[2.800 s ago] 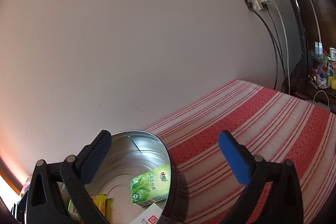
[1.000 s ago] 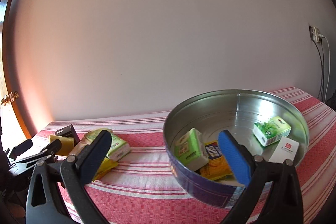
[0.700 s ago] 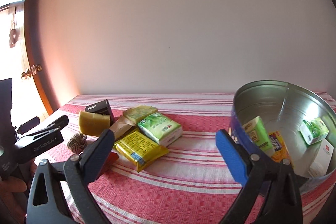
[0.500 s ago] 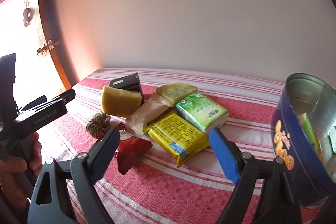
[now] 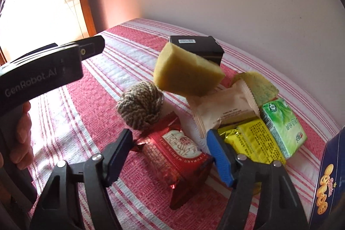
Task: Organize objects
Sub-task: 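Grasp the twine ball with left tool while right tool grasps red pastry pack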
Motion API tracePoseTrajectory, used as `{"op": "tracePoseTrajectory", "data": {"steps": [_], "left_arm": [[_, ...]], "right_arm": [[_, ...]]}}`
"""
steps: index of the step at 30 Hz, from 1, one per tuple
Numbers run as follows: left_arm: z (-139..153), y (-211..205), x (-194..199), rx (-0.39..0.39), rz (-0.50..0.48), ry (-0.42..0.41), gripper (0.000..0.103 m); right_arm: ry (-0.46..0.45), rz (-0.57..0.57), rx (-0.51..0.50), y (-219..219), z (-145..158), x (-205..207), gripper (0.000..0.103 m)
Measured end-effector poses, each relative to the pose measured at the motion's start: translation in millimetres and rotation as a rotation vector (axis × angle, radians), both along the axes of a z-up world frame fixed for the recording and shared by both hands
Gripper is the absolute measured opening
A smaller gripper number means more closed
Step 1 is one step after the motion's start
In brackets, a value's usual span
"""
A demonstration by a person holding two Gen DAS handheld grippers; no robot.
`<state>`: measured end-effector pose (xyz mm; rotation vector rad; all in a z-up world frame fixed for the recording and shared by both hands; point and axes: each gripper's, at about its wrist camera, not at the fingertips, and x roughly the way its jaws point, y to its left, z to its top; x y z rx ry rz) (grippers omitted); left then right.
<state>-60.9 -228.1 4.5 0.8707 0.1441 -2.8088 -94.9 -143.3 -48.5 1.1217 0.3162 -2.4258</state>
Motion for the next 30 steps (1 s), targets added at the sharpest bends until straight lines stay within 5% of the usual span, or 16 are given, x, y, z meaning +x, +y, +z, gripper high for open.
{"op": "tracePoseTrajectory", "data": {"steps": [4,9,20,26,30], "left_arm": [[-3,1,0,0.028,-0.03,-0.012,0.098],[-6,16,-1,0.026,-0.125,-0.035,0.098],[-31,65,-24,-0.009,-0.317,-0.179,0.096],[-47,71,-41,0.014,-0.337,-0.276,0.055],[-46,57,-39,0.082,-0.309,-0.256,0.048]], "right_arm": [[-0.007,0.005,-0.023,5,0,3,0.062],[-0.018,0.007,-0.029,18,-1,17,0.041],[0.108,-0.081,-0.097,67,20,51,0.04],[0.176,-0.191,-0.144,89,32,60,0.04],[0.222,-0.274,-0.18,101,42,62,0.04]]}}
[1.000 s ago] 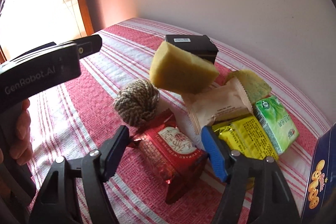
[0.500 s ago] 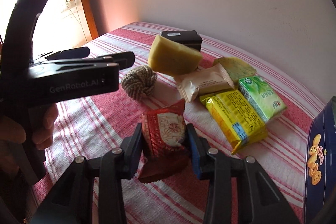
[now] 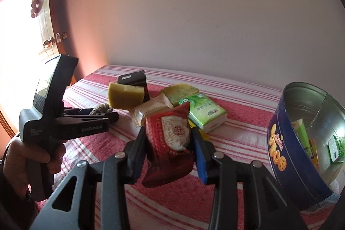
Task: Organize objects
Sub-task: 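Grasp the twine ball with left tool while right tool grasps red pastry pack, then carry the twine ball and red pastry pack toward the blue tin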
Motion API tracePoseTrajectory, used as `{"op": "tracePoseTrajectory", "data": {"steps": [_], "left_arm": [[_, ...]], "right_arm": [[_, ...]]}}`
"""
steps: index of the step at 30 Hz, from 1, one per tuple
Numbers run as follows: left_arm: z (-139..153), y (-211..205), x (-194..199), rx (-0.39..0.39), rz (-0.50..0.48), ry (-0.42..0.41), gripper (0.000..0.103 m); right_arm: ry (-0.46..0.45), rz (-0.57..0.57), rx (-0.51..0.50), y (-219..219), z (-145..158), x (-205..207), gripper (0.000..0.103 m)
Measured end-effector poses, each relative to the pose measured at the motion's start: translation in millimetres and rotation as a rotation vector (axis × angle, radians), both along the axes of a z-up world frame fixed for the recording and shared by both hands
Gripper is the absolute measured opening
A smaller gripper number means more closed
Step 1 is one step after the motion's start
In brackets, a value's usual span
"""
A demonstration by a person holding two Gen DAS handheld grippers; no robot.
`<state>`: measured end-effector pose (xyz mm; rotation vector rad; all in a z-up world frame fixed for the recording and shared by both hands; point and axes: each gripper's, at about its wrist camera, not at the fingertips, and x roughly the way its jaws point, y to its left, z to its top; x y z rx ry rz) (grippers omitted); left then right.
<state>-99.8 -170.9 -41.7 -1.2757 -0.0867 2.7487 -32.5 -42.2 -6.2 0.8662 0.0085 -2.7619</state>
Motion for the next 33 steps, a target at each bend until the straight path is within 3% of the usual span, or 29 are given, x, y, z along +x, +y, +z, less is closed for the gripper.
{"op": "tracePoseTrajectory", "data": {"steps": [3,8,15,23,33], "left_arm": [[4,-15,10,0.028,0.075,0.033,0.048],[23,-33,39,0.03,0.24,0.207,0.048],[38,-22,57,0.037,0.284,0.39,0.048],[45,21,73,-0.008,0.237,0.425,0.048],[48,62,84,-0.011,0.198,0.411,0.048]], "right_arm": [[0.031,-0.053,-0.019,17,7,2,0.04],[0.136,-0.145,0.001,29,20,10,0.04],[0.236,-0.163,0.012,33,32,21,0.04],[0.32,-0.18,0.07,28,39,34,0.04],[0.335,-0.177,0.089,39,40,45,0.04]]}}
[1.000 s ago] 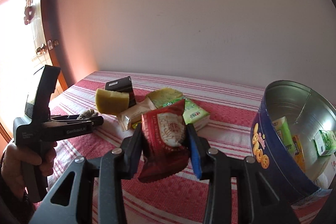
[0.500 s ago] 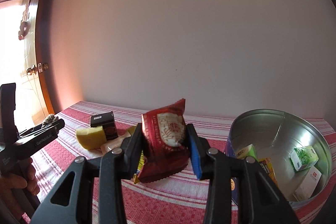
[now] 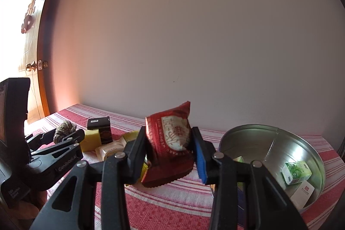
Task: Organize objects
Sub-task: 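Carry the twine ball and red pastry pack toward the blue tin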
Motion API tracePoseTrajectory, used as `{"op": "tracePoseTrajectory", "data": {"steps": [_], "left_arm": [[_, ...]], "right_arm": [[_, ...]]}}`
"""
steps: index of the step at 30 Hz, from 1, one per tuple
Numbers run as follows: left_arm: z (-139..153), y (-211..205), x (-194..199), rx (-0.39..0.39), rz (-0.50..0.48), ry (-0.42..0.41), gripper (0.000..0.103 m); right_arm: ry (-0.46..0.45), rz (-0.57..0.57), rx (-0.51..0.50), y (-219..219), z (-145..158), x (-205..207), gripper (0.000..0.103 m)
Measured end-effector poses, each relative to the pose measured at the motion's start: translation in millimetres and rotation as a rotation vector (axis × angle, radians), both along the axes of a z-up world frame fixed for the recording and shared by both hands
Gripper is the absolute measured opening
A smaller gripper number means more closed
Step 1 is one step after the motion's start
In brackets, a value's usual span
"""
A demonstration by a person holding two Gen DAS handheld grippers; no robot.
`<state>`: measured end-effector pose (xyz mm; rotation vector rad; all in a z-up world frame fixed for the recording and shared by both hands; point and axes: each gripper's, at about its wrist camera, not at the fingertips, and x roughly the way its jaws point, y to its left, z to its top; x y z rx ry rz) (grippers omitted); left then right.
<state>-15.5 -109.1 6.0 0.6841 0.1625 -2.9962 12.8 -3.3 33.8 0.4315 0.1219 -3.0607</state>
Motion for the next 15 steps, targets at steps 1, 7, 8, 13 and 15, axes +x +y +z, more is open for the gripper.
{"op": "tracePoseTrajectory", "data": {"steps": [1,7,8,13,15], "left_arm": [[0,3,1,0.0,-0.007,0.0,0.048],[3,27,8,-0.023,-0.056,0.012,0.048],[3,31,9,-0.021,-0.063,0.012,0.048],[4,50,11,-0.026,-0.087,0.01,0.048],[6,55,12,-0.025,-0.095,0.012,0.048]], "right_arm": [[0.002,-0.004,-0.001,3,1,1,0.04],[0.015,-0.037,-0.014,25,4,5,0.04],[0.015,-0.043,-0.014,30,4,5,0.04],[0.017,-0.069,-0.01,45,5,7,0.04],[0.021,-0.078,-0.007,50,4,7,0.04]]}}
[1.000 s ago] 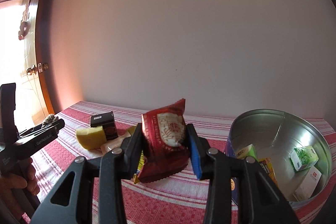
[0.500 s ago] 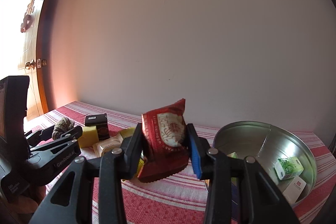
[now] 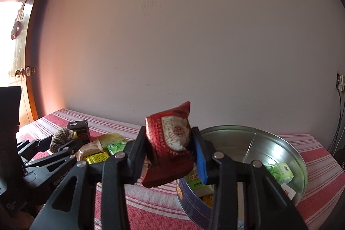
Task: Organize objects
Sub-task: 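Carry the twine ball and red pastry pack toward the blue tin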
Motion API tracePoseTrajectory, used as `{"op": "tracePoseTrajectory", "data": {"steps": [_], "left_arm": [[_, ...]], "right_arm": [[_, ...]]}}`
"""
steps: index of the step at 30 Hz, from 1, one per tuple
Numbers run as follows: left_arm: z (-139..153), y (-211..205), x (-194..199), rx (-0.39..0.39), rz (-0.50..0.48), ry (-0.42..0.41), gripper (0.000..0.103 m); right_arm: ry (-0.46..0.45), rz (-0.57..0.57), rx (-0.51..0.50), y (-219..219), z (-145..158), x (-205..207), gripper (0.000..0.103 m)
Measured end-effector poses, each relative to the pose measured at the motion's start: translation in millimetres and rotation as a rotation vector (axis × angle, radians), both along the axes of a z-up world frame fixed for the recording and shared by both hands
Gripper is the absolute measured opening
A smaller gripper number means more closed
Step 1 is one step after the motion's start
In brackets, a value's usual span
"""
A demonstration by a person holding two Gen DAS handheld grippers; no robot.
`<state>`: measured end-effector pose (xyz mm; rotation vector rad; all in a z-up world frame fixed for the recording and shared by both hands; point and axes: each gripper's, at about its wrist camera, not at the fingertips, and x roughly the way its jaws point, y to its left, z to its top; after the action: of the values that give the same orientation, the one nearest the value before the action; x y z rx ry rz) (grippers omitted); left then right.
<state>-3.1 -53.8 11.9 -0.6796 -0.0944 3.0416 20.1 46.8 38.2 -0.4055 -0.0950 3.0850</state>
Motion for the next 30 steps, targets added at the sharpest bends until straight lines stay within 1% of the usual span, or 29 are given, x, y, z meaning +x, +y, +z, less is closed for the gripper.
{"op": "tracePoseTrajectory", "data": {"steps": [11,26,30], "left_arm": [[12,37,11,-0.01,-0.076,0.028,0.048],[23,89,10,-0.021,-0.188,0.062,0.048],[22,104,10,-0.026,-0.216,0.061,0.048]], "right_arm": [[0.025,-0.056,0.014,35,5,6,0.04],[0.052,-0.156,-0.002,95,17,15,0.04],[0.058,-0.18,0.003,99,17,8,0.04]]}}
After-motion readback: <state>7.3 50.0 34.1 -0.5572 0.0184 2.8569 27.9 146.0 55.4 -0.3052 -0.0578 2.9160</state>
